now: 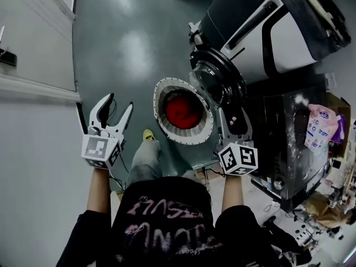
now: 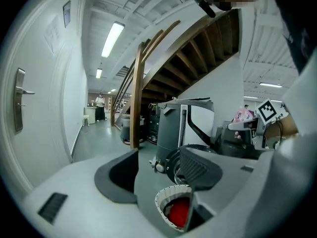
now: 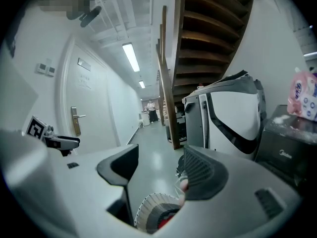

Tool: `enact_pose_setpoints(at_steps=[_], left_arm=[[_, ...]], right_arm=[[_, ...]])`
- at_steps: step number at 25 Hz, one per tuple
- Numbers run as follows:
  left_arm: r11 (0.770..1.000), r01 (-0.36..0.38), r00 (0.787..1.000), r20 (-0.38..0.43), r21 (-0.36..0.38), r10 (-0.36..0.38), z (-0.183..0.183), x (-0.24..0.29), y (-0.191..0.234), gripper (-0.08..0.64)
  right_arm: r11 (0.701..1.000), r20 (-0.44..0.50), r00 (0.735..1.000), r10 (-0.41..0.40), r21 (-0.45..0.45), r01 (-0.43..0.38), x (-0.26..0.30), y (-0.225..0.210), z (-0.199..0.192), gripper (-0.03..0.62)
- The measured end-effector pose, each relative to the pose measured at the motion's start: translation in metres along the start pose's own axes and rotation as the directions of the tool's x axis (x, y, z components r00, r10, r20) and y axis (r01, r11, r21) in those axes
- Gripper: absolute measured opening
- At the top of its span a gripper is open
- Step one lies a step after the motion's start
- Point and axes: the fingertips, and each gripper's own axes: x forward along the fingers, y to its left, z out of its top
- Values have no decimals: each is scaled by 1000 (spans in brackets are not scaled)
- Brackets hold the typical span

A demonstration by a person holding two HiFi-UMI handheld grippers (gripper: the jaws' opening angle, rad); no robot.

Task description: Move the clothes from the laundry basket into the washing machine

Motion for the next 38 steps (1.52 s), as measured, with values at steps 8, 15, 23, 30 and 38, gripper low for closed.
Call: enact_pose_setpoints(at_steps=[8, 15, 23, 30, 38], left_arm=[[992, 124, 991, -50, 17, -123, 25, 44, 24, 262], [975, 223, 966, -137, 26, -217, 17, 72, 2, 262], [961, 265, 950, -191, 79, -247, -5, 86, -41, 262], [968, 233, 954, -215, 91, -209, -21, 96, -76, 262], [971, 226, 950, -240, 80, -202, -45, 113, -98, 262]], right_arm=[[998, -45, 997, -57, -8, 57, 19, 23, 21, 288], [995, -87, 991, -103, 0, 104, 12, 6, 16, 288], [995, -139, 987, -82, 42, 89, 6, -23, -18, 281], [997, -179, 984, 16, 71, -3, 11, -46, -44, 281], [998, -270, 961, 60, 45, -50, 12, -66, -83, 281]])
